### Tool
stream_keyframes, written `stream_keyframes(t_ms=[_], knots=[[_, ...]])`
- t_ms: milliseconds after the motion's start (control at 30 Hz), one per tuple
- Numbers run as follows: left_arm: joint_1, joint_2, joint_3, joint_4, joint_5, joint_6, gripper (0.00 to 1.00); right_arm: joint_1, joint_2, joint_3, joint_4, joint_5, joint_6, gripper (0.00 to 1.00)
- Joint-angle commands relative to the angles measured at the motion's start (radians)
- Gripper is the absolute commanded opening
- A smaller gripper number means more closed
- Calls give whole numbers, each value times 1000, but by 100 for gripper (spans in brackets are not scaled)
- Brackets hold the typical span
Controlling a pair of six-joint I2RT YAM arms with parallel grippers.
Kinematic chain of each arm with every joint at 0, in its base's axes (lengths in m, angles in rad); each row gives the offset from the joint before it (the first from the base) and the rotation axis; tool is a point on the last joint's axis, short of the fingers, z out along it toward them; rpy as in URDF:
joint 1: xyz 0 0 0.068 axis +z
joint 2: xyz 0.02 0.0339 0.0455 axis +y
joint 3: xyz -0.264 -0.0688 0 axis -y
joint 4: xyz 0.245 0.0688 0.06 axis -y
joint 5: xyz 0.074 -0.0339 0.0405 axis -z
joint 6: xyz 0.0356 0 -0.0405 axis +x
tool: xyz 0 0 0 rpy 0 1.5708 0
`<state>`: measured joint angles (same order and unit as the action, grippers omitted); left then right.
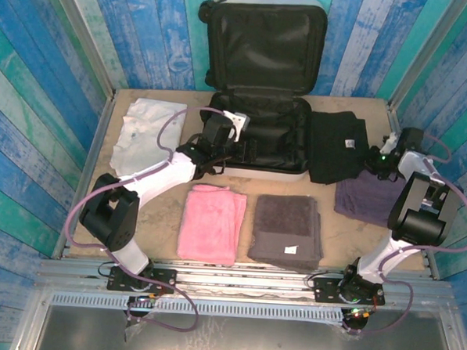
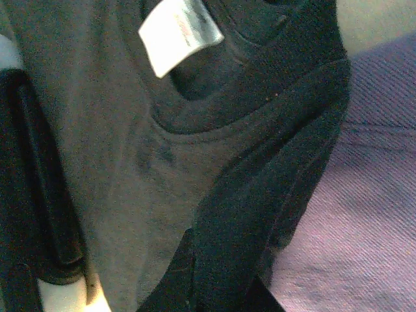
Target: Pack the luggage
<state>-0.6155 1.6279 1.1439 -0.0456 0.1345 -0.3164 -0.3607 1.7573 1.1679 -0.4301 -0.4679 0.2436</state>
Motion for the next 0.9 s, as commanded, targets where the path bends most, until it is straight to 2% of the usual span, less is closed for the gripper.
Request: stream_keyframes(t_ms=[0, 233, 500, 867], knots=[[-20, 31, 46, 45, 50, -53, 93, 24, -90, 75, -37, 1, -2, 1], [-37, 41, 121, 84, 103, -117, 93, 54, -187, 260, -75, -37, -8, 0], [-38, 95, 254, 82, 155, -169, 93, 64, -143, 525, -206, -95, -26, 0], [-36, 177, 363, 133, 239, -261, 93, 103, -135, 760, -263, -153, 25, 1]])
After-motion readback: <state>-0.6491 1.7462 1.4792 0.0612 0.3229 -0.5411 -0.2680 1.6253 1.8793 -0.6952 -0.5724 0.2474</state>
